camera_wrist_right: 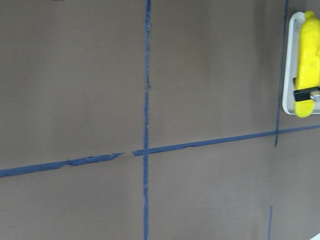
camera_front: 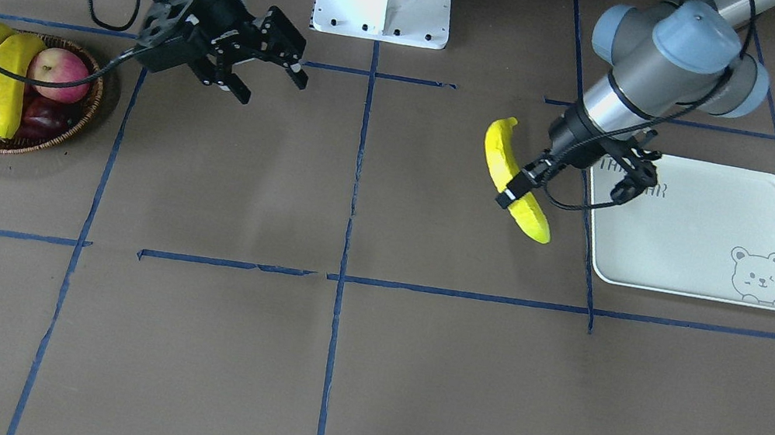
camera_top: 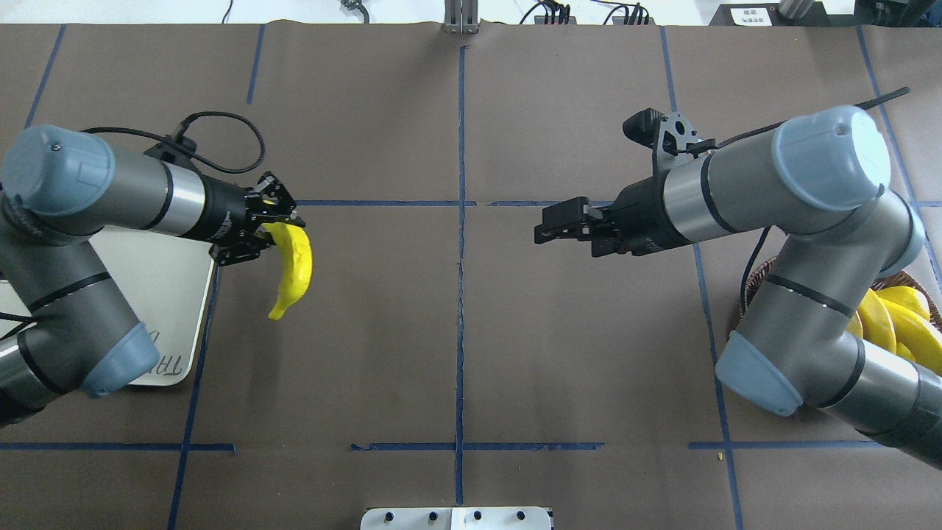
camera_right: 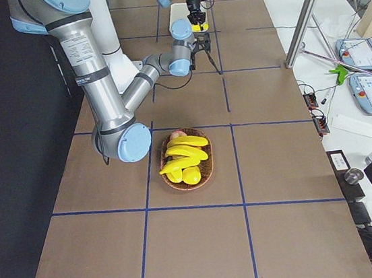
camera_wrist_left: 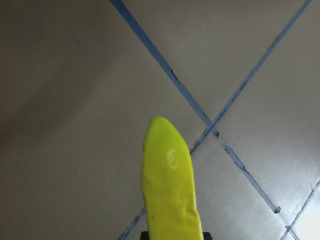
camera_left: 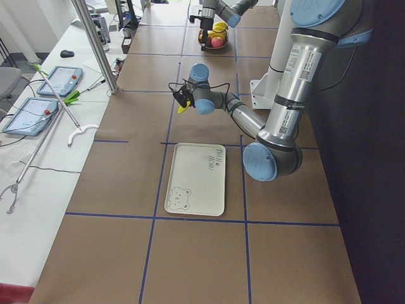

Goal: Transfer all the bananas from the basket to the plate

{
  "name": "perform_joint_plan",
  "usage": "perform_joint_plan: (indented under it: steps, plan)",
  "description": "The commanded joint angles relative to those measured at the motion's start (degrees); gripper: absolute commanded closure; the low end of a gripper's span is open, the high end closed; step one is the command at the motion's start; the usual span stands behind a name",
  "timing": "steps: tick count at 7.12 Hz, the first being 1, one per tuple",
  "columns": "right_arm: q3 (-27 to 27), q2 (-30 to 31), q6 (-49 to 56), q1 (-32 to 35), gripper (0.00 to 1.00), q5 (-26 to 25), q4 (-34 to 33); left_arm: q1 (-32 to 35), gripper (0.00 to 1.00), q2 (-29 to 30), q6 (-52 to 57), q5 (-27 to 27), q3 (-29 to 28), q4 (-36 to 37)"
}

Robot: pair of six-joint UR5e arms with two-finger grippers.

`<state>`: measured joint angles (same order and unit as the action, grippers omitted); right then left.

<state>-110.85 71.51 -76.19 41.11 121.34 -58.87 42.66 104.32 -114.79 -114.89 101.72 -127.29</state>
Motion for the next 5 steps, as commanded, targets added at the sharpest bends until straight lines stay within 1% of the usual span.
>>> perform_joint_plan:
  steps: [1,2,3,4,5]
  plan:
    - [-0.1,8.7,13.3,4.2,0.00,3.0,-3.6,1.6,1.00,-9.7,12.8,-0.5,0.3,-0.5]
    - [-0.1,12.1,17.6,5.9,0.00,3.9,-3.6,2.9,1.00,-12.1,14.7,-0.7,0.4,-0.7]
    - [-0.1,14.9,22.1,8.1,0.00,5.5,-3.6,6.4,1.00,-14.0,19.6,-3.1,0.4,-1.1]
    - [0.0,17.6,26.8,10.8,0.00,7.5,-3.7,10.7,1.00,-16.4,28.5,-6.9,-0.2,-1.4]
    - [0.0,20.2,30.4,12.8,0.00,8.5,-3.7,15.6,1.00,-17.4,39.4,-11.6,-2.0,-0.9]
